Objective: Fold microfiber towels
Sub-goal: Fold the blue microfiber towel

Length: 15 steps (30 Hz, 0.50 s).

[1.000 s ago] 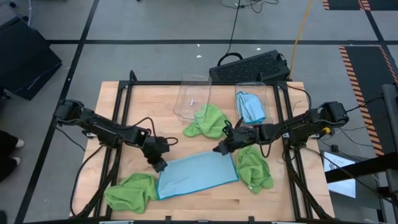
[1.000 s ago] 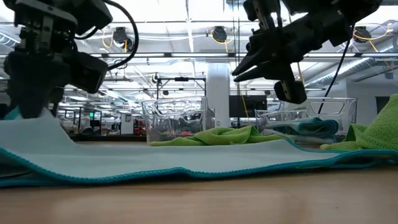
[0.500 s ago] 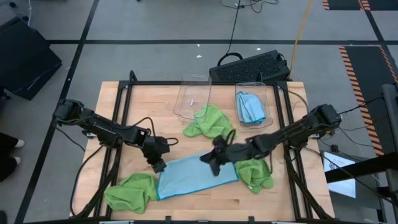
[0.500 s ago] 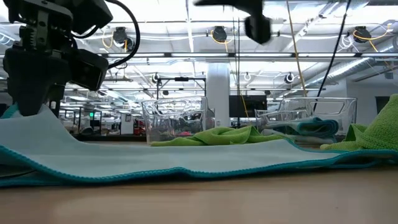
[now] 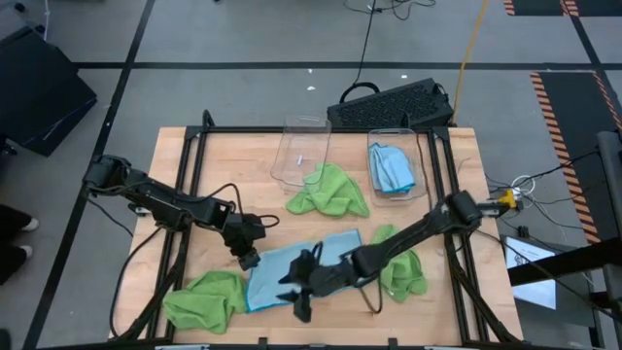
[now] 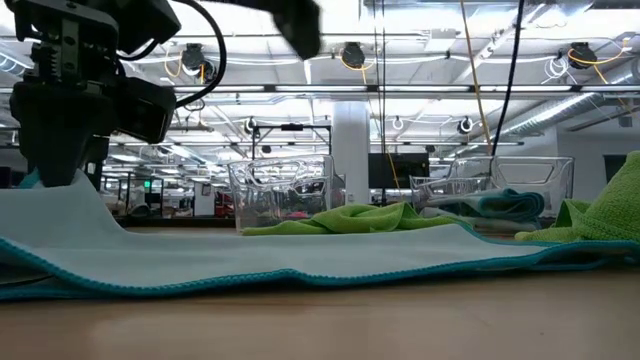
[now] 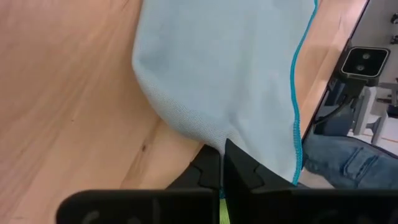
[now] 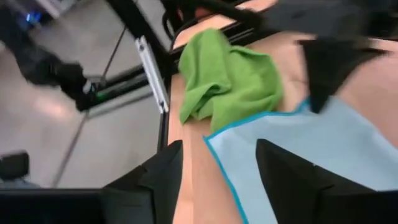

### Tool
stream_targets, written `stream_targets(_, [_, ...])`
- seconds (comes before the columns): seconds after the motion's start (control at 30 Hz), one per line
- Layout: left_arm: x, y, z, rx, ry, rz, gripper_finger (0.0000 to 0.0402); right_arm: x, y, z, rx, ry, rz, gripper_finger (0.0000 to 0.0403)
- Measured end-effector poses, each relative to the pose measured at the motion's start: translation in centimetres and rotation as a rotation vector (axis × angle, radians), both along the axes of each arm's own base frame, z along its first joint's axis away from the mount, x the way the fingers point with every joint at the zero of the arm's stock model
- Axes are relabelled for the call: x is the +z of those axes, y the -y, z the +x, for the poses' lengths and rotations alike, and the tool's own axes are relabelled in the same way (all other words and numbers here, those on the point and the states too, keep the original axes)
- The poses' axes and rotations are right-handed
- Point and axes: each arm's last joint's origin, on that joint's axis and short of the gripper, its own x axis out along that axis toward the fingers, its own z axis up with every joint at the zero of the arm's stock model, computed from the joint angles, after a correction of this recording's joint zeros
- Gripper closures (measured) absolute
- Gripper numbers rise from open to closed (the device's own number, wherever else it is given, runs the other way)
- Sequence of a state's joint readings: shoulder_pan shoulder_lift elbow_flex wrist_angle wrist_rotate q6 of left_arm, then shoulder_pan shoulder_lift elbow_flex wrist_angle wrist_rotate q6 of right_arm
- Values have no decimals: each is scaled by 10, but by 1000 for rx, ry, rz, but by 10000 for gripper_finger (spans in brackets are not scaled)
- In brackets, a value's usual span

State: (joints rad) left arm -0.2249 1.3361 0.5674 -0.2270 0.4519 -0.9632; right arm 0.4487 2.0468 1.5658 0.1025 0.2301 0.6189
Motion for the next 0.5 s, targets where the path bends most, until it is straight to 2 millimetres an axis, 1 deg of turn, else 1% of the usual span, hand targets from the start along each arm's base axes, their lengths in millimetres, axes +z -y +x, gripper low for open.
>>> stream_targets(0.07, [0,0,0,3,1,5,399,-7,-6,11,48,4,-47,199])
stream_targets(0.23, [0,0,0,16,-11,1,399,-24,-17,36,144,42,-189,198])
stream_targets(0.37, [0,0,0,21,-18,-2,399,-42,-26,45,224,75,-302,198])
stream_targets(0.5, [0,0,0,21,-17,-2,399,-64,-32,51,317,128,-384,198])
